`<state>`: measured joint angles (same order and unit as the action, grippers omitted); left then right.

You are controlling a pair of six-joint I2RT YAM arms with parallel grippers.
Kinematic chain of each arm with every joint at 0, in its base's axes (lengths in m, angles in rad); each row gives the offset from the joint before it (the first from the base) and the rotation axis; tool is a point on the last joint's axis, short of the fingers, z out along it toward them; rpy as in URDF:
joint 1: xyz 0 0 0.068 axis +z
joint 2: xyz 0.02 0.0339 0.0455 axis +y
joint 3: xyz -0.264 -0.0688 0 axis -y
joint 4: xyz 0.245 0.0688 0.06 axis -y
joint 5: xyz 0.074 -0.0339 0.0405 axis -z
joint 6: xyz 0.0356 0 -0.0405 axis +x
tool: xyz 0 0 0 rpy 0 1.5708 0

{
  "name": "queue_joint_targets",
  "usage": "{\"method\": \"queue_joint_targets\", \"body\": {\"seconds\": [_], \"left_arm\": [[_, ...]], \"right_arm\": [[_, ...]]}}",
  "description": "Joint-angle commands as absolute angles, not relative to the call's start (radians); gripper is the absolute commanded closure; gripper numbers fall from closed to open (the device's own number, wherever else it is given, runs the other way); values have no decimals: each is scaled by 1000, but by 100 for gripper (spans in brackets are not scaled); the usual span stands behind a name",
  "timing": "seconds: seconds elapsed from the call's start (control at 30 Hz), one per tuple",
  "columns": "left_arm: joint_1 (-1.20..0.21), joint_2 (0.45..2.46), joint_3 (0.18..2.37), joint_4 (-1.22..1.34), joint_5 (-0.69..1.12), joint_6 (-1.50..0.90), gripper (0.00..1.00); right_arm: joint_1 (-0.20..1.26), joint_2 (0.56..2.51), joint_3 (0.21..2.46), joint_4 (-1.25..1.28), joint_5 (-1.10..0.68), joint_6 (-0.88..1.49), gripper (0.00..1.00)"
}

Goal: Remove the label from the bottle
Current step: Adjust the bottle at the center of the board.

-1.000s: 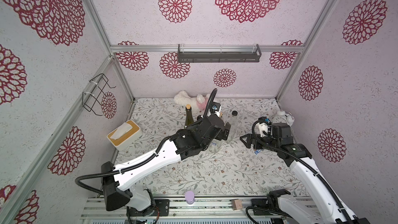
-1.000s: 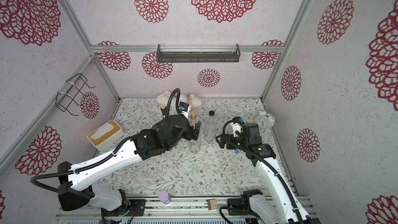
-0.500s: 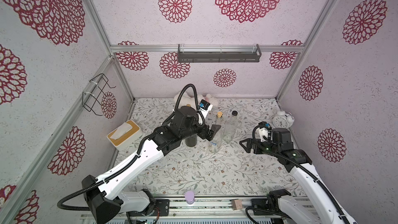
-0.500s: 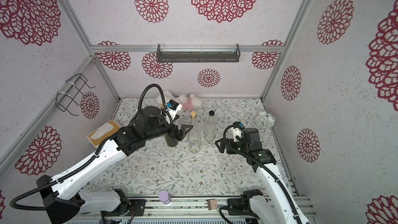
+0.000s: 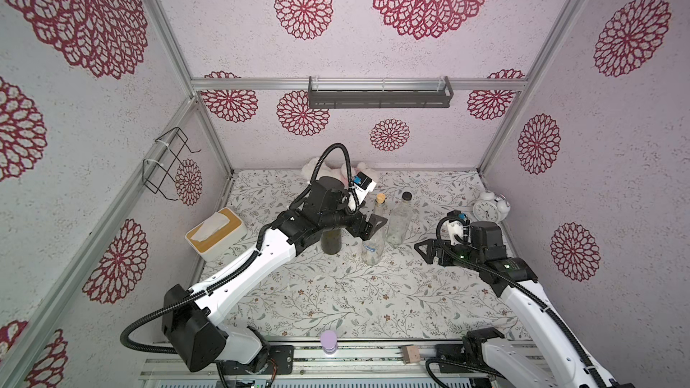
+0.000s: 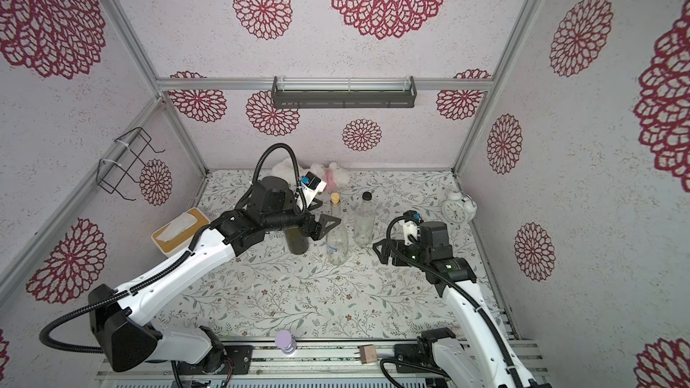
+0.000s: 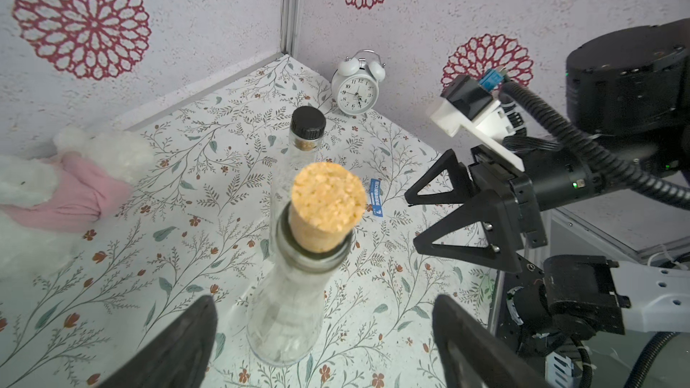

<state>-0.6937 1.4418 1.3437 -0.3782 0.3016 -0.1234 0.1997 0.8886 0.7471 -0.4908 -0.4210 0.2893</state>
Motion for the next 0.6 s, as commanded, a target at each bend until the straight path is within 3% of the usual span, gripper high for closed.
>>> {"method": "queue_joint_targets", "body": {"seconds": [0.0, 0.23, 0.57], "left_arm": [[-678, 1463, 1389, -329, 293, -98, 10], [-668, 1519, 1421, -323, 303, -89, 15], [-665, 1555, 1433, -317, 323, -89, 34]], "right_arm": [[192, 884, 768, -476, -419, 282, 2], [187, 891, 751, -454, -411, 286, 2], [184, 914, 752, -440, -401, 281, 2]]}}
